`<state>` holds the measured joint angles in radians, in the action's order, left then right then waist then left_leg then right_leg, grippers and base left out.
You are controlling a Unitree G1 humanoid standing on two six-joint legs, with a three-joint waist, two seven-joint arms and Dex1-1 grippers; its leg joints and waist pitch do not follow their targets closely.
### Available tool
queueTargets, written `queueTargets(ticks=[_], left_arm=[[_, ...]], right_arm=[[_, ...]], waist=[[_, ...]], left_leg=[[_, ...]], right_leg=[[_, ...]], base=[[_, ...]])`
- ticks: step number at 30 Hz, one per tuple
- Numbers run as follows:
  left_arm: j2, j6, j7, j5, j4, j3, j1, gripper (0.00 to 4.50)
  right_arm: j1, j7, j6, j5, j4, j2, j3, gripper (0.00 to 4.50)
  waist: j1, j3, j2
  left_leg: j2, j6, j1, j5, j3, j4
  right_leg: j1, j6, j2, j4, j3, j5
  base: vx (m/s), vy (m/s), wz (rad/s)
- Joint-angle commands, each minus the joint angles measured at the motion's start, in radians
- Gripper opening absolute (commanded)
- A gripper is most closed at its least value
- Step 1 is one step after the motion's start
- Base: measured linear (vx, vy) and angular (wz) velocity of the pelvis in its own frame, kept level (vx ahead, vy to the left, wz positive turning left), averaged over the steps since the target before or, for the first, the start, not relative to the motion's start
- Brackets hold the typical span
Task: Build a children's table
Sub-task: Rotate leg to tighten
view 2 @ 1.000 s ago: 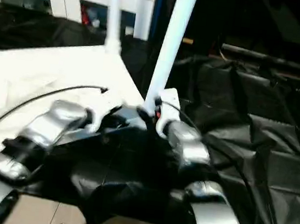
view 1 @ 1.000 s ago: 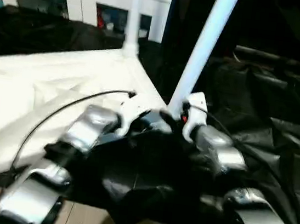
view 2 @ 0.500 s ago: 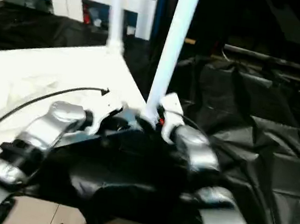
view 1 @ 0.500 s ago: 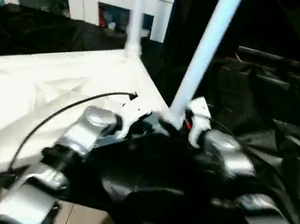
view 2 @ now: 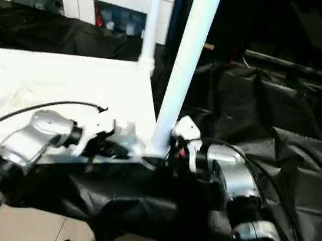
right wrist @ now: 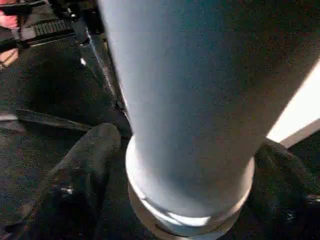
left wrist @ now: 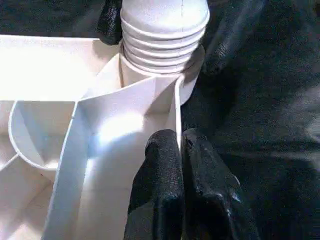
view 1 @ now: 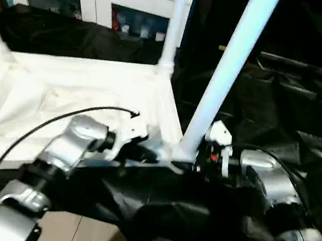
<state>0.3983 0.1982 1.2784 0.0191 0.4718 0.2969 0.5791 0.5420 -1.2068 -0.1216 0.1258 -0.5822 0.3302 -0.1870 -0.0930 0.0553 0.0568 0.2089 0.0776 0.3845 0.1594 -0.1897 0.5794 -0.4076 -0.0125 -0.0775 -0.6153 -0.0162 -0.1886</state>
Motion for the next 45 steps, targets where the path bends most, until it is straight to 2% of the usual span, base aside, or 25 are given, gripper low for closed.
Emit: queueTargets(ticks=[1,9,12,13,14,16,19,21,24,26,27,28,29,30,32,34,35,36,39,43,45], left_arm=[[-0.021,-0.021,0.031,0.047,-0.054,0.009,0.006,0.0],[-0.019,-0.017,0.039,0.045,-0.048,0.008,0.002,0.0],[-0.02,-0.016,0.037,0.045,-0.048,0.008,0.002,0.0],[-0.046,-0.021,-0.035,0.023,-0.024,-0.002,0.013,0.0],[-0.049,-0.023,-0.044,0.02,-0.02,-0.003,0.015,0.0],[-0.101,-0.046,-0.174,-0.017,0.043,-0.024,0.046,0.0],[-0.135,-0.035,-0.252,-0.037,0.08,-0.032,0.072,0.0],[-0.165,-0.004,-0.315,-0.049,0.1,-0.037,0.09,0.0],[-0.256,0.069,-0.471,-0.067,0.141,-0.053,0.133,0.0],[-0.278,0.071,-0.494,-0.074,0.149,-0.051,0.14,0.0],[-0.289,0.069,-0.503,-0.08,0.156,-0.051,0.144,0.0],[-0.291,0.067,-0.503,-0.081,0.156,-0.05,0.144,0.0],[-0.297,0.061,-0.502,-0.084,0.159,-0.045,0.144,0.0],[-0.297,0.06,-0.5,-0.083,0.158,-0.044,0.143,0.0],[-0.287,0.046,-0.46,-0.075,0.137,-0.033,0.128,0.0],[-0.279,0.035,-0.44,-0.075,0.129,-0.03,0.12,0.0],[-0.27,0.035,-0.424,-0.071,0.121,-0.027,0.113,0.0],[-0.268,0.035,-0.421,-0.071,0.119,-0.027,0.112,0.0],[-0.23,0.022,-0.346,-0.056,0.086,-0.018,0.086,0.0],[-0.183,-0.008,-0.235,-0.028,0.041,-0.007,0.058,0.0],[-0.152,-0.014,-0.175,-0.014,0.015,-0.001,0.043,0.0]], right_arm=[[-0.007,-0.03,-0.011,0.023,0.044,-0.009,-0.027,3.51],[-0.03,-0.016,-0.049,0.033,0.068,-0.031,-0.021,2.84],[-0.032,-0.013,-0.054,0.035,0.07,-0.034,-0.018,2.8],[-0.025,0.065,-0.059,0.031,0.037,-0.064,0.005,2.78],[-0.024,0.077,-0.059,0.029,0.031,-0.068,0.007,2.78],[0.013,0.266,-0.062,-0.014,-0.067,-0.123,0.036,2.77],[0.056,0.444,-0.051,-0.036,-0.165,-0.175,0.075,2.76],[0.089,0.568,-0.071,-0.03,-0.231,-0.214,0.114,2.75],[0.147,0.763,-0.049,-0.031,-0.333,-0.315,0.145,2.75],[0.157,0.8,-0.012,-0.058,-0.348,-0.331,0.132,2.75],[0.164,0.818,0.014,-0.079,-0.36,-0.338,0.123,2.75],[0.166,0.809,0.019,-0.079,-0.364,-0.339,0.122,2.75],[0.173,0.771,0.038,-0.078,-0.378,-0.342,0.118,3.31],[0.174,0.764,0.037,-0.075,-0.377,-0.342,0.12,3.31],[0.175,0.664,0.023,-0.025,-0.354,-0.338,0.147,3.45],[0.183,0.637,0.037,-0.026,-0.357,-0.328,0.147,3.51],[0.178,0.601,0.053,-0.036,-0.35,-0.314,0.128,3.81],[0.177,0.595,0.057,-0.037,-0.349,-0.311,0.125,3.9],[0.141,0.435,0.085,-0.043,-0.293,-0.251,0.073,3.9],[0.095,0.276,0.078,-0.014,-0.201,-0.189,0.067,3.9],[0.062,0.163,0.058,0.015,-0.13,-0.139,0.052,3.9]], waist=[[0.001,-0.069,-0.001],[0.001,-0.07,-0.001],[0.0,-0.069,0.0],[0.0,-0.07,0.0],[0.002,-0.069,0.0],[0.006,-0.069,0.0],[0.016,-0.067,0.0],[0.021,-0.067,-0.002],[0.033,-0.067,-0.005],[0.03,-0.071,-0.005],[0.029,-0.073,-0.002],[0.028,-0.075,-0.003],[0.027,-0.076,-0.001],[0.026,-0.075,0.001],[0.024,-0.073,0.0],[0.024,-0.072,0.001],[0.025,-0.072,0.0],[0.025,-0.072,0.001],[0.023,-0.071,0.002],[0.021,-0.071,0.002],[0.02,-0.071,-0.002]], left_leg=[[0.021,-0.043,-0.026,0.196,-0.001,-0.061],[0.02,-0.04,-0.026,0.188,0.0,-0.06],[0.02,-0.04,-0.026,0.191,-0.001,-0.06],[0.02,-0.039,-0.026,0.188,0.0,-0.06],[0.02,-0.035,-0.025,0.187,0.0,-0.061],[0.018,-0.021,-0.026,0.198,0.0,-0.061],[0.015,0.02,-0.026,0.247,0.004,-0.066],[0.015,0.025,-0.027,0.264,0.006,-0.067],[0.014,0.034,-0.027,0.252,0.005,-0.066],[0.014,0.03,-0.027,0.236,0.006,-0.064],[0.013,0.019,-0.022,0.212,0.005,-0.063],[0.013,0.011,-0.022,0.195,0.005,-0.061],[0.011,-0.007,-0.02,0.173,0.003,-0.059],[0.011,-0.023,-0.02,0.164,0.002,-0.058],[0.012,-0.038,-0.02,0.174,0.002,-0.058],[0.013,-0.041,-0.02,0.186,0.002,-0.059],[0.015,-0.038,-0.021,0.195,0.002,-0.059],[0.015,-0.038,-0.021,0.197,0.002,-0.059],[0.017,-0.045,-0.019,0.2,0.003,-0.059],[0.017,-0.059,-0.02,0.191,0.003,-0.058],[0.019,-0.068,-0.021,0.191,0.003,-0.059]], right_leg=[[0.04,0.242,-0.044,0.059,0.018,-0.112],[0.041,0.242,-0.044,0.058,0.019,-0.101],[0.041,0.241,-0.045,0.059,0.019,-0.109],[0.042,0.241,-0.045,0.058,0.019,-0.108],[0.04,0.239,-0.045,0.058,0.02,-0.107],[0.038,0.233,-0.046,0.062,0.02,-0.134],[0.037,0.206,-0.049,0.07,0.02,-0.236],[0.035,0.193,-0.049,0.073,0.021,-0.253],[0.031,0.205,-0.045,0.071,0.021,-0.224],[0.036,0.205,-0.046,0.069,0.02,-0.19],[0.041,0.206,-0.044,0.065,0.019,-0.143],[0.042,0.209,-0.045,0.062,0.019,-0.114],[0.044,0.217,-0.043,0.059,0.018,-0.072],[0.045,0.222,-0.042,0.059,0.018,-0.053],[0.046,0.227,-0.043,0.06,0.018,-0.064],[0.046,0.228,-0.045,0.063,0.018,-0.084],[0.046,0.229,-0.046,0.064,0.018,-0.105],[0.046,0.229,-0.046,0.064,0.018,-0.108],[0.048,0.229,-0.047,0.065,0.018,-0.113],[0.049,0.237,-0.046,0.063,0.018,-0.094],[0.046,0.243,-0.046,0.062,0.018,-0.084]], base=[[0.0,0.0,0.0],[0.0,0.0,0.0],[0.0,0.0,0.0],[0.0,0.0,0.0],[0.0,0.0,0.0],[0.0,0.0,0.0],[0.0,0.0,0.0],[0.0,0.0,0.0],[0.0,0.0,0.0],[0.0,0.0,0.0],[0.0,0.0,0.0],[0.0,0.0,0.0],[0.0,0.0,0.0],[0.0,0.0,0.0],[0.0,0.0,0.0],[0.0,0.0,0.0],[0.0,0.0,0.0],[0.0,0.0,0.0],[0.0,0.0,0.0],[0.0,0.0,0.0],[0.0,0.0,0.0]])
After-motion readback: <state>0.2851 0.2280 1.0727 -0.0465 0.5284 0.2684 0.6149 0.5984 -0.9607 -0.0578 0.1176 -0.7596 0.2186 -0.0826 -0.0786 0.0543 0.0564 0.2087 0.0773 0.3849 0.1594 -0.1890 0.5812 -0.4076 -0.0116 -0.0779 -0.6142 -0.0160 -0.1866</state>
